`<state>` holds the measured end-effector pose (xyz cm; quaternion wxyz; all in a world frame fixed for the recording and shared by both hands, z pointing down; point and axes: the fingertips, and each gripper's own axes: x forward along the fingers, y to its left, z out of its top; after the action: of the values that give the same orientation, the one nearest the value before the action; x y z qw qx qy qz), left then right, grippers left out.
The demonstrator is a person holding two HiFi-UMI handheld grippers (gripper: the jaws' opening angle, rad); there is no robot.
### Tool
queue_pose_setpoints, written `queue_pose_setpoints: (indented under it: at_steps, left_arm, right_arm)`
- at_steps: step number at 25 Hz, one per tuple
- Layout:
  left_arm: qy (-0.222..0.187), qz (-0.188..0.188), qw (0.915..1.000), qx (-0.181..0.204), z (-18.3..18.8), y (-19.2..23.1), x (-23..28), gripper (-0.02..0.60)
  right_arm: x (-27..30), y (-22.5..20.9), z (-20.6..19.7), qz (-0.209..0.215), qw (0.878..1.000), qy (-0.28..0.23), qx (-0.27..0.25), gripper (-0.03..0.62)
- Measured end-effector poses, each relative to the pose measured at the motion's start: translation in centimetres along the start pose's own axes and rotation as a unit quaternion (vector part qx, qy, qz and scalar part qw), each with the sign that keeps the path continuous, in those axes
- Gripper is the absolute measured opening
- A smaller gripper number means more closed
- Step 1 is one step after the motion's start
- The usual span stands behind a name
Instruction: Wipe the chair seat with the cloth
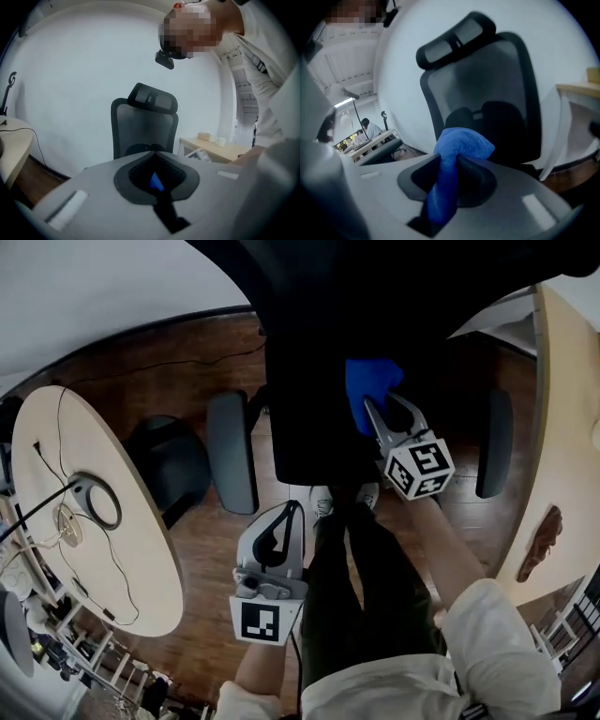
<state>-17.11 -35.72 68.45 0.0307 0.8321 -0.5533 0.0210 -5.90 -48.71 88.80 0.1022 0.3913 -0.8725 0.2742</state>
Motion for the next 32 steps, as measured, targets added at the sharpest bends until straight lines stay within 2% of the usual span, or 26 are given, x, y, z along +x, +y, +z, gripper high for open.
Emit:
queue_pose_setpoints:
  at_steps: [3, 6, 11, 15, 17, 21, 26, 29, 32]
  left_arm:
    - [-0.003, 0.008, 0.9999, -0.006, 0.2, 0.6, -1.3, 0.038]
    - [0.001, 0.010, 0.9998, -0.020, -1.0, 0.4, -2.5, 0.038]
    - [0.016, 0.005, 0.9993, -0.034, -4.6, -1.5, -3.1, 0.038]
    - [0.024, -0.011, 0.9990, -0.037, -5.5, -2.6, -3.2, 0.038]
    - [0.020, -0.019, 0.9991, -0.033, -4.9, -3.0, -2.7, 0.038]
    - [0.012, -0.031, 0.9990, -0.028, -3.3, -4.2, -1.4, 0.038]
    - [0.006, -0.054, 0.9980, -0.034, -2.1, -6.5, 0.8, 0.038]
    - [0.008, -0.075, 0.9967, -0.030, -2.3, -8.3, 2.0, 0.038]
    - [0.009, -0.087, 0.9958, -0.026, -2.7, -9.3, 2.8, 0.038]
  right_arm:
    - [10.7, 1.2, -6.4, 0.032, 0.995, 0.084, 0.033, 0.098]
    - [18.9, 2.2, -12.0, 0.029, 0.988, 0.149, 0.037, 0.098]
    - [24.7, 1.9, -16.9, 0.035, 0.975, 0.212, 0.051, 0.098]
    - [23.8, -1.2, -16.1, 0.030, 0.977, 0.209, 0.031, 0.097]
    - [21.9, -4.3, -14.9, 0.013, 0.978, 0.205, 0.032, 0.095]
    - [15.3, -14.6, -14.1, -0.079, 0.974, 0.209, 0.038, 0.095]
    - [6.5, -25.0, -13.2, -0.182, 0.958, 0.208, 0.076, 0.095]
    - [4.1, -27.5, -13.5, -0.203, 0.952, 0.206, 0.103, 0.095]
    - [4.3, -27.1, -13.4, -0.188, 0.957, 0.190, 0.115, 0.095]
